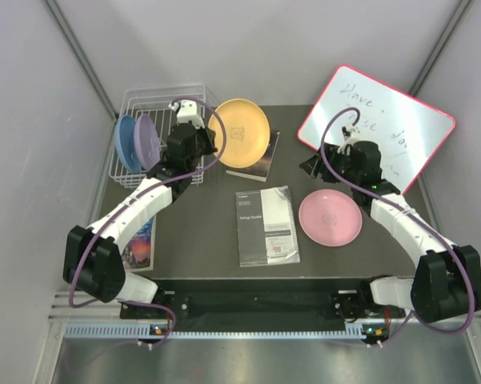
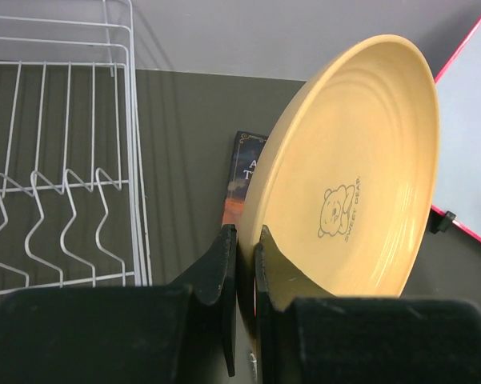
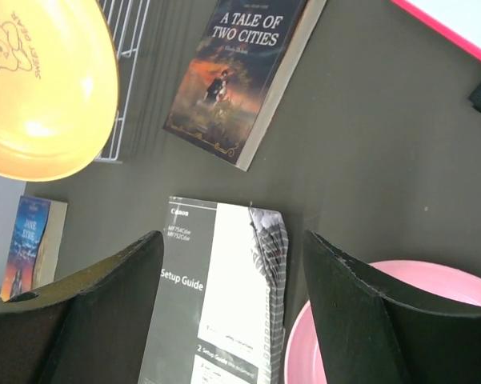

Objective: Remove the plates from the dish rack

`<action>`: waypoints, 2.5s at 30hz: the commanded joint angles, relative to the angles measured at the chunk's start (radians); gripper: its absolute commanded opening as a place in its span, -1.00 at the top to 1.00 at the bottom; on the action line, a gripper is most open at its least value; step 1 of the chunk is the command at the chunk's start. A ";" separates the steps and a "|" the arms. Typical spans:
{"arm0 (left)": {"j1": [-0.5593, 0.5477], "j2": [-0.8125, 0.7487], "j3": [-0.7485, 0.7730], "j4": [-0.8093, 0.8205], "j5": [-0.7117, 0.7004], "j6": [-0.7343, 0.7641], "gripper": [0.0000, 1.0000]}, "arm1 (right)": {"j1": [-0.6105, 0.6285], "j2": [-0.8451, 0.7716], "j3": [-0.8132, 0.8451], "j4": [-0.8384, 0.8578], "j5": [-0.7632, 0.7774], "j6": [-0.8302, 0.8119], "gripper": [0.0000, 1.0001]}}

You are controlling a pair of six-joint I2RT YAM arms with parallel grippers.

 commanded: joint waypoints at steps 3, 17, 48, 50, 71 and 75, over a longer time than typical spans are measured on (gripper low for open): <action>-0.004 0.014 0.005 0.085 0.069 -0.044 1.00 | 0.052 0.032 0.048 0.072 -0.005 0.001 -0.43; -0.015 0.036 0.008 0.079 0.112 -0.070 1.00 | 0.128 0.095 0.102 0.112 -0.005 0.007 -0.49; -0.043 -0.041 -0.083 0.041 0.185 -0.063 0.25 | 0.156 0.155 0.135 0.053 0.188 -0.075 1.00; -0.043 -0.041 -0.083 0.035 0.169 -0.051 -0.59 | 0.139 0.115 0.115 0.005 0.225 -0.076 1.00; -0.043 -0.167 -0.126 0.067 -0.188 0.158 -0.84 | -0.129 -0.406 -0.188 -0.622 0.400 0.093 1.00; -0.043 -0.167 -0.135 0.068 -0.197 0.160 -0.84 | -0.125 -0.483 -0.233 -0.667 0.423 0.143 1.00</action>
